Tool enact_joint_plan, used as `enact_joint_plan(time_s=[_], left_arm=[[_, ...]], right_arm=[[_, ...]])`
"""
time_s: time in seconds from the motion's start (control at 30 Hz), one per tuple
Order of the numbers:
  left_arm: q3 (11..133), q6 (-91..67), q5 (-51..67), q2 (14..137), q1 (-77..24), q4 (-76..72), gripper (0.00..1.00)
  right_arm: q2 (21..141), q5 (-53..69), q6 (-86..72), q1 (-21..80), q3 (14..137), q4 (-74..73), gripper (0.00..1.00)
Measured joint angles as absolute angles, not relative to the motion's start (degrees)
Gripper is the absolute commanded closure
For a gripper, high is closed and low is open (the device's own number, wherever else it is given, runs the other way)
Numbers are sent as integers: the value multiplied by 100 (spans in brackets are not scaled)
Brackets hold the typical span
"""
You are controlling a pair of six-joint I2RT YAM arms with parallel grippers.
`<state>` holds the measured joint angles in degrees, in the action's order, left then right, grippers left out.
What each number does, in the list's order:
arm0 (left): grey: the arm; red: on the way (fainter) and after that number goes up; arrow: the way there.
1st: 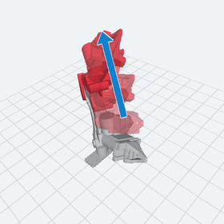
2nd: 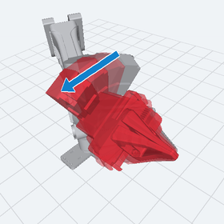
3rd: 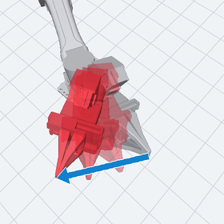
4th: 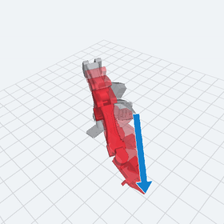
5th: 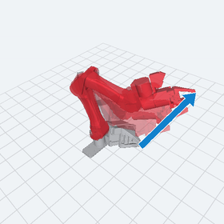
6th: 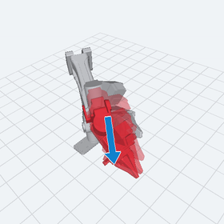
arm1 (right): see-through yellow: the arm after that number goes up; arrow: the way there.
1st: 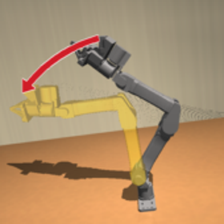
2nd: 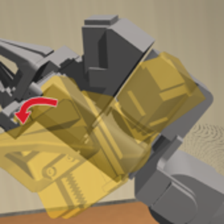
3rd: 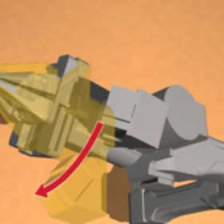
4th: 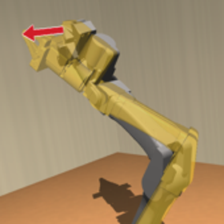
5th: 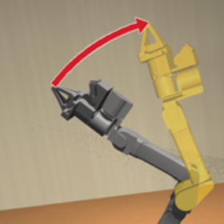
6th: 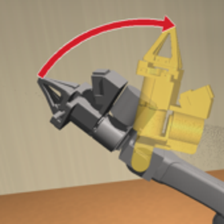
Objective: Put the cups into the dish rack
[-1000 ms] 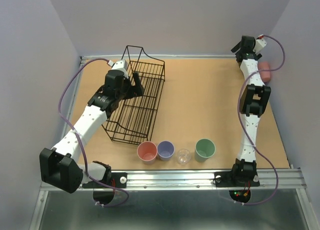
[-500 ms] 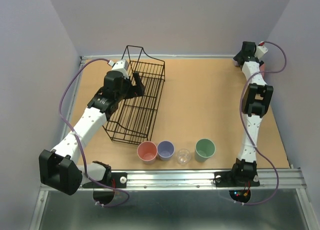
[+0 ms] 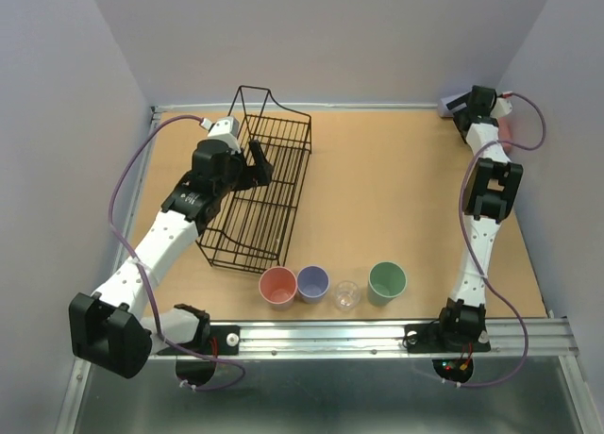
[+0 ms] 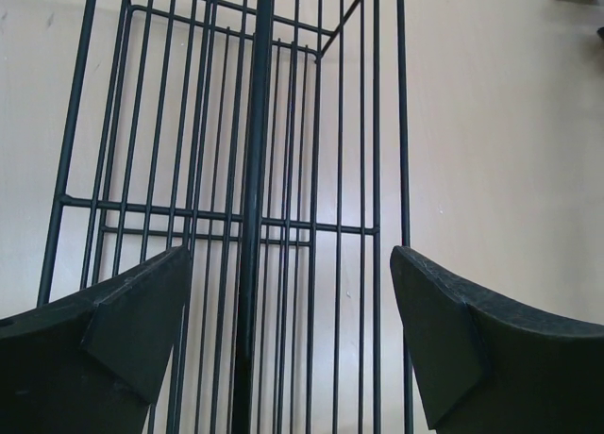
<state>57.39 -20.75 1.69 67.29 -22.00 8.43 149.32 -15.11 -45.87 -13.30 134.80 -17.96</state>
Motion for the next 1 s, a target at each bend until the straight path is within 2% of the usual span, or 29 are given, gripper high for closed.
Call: enact_joint_plan(time_s=[0.1,0.37,0.73,1.0], left_arm=[[5675,-2161,165,6622,-2200,880,2],[5616,-2410,99,6466,-2202,1063,3],[5618,-2729,-47,6475,-2204,1107,3],[6042,-2877,-320,6906,-2359,1310,4]], right_arm=[[14951,-1105,-5019,-1330,13166,-1483,0],[15360,-624,-5966,-1315,13316,-497,0],[16066,-720,-7081,-1319,13891,462,1],[16577,-886,-7188,-1269,14532,814,2]])
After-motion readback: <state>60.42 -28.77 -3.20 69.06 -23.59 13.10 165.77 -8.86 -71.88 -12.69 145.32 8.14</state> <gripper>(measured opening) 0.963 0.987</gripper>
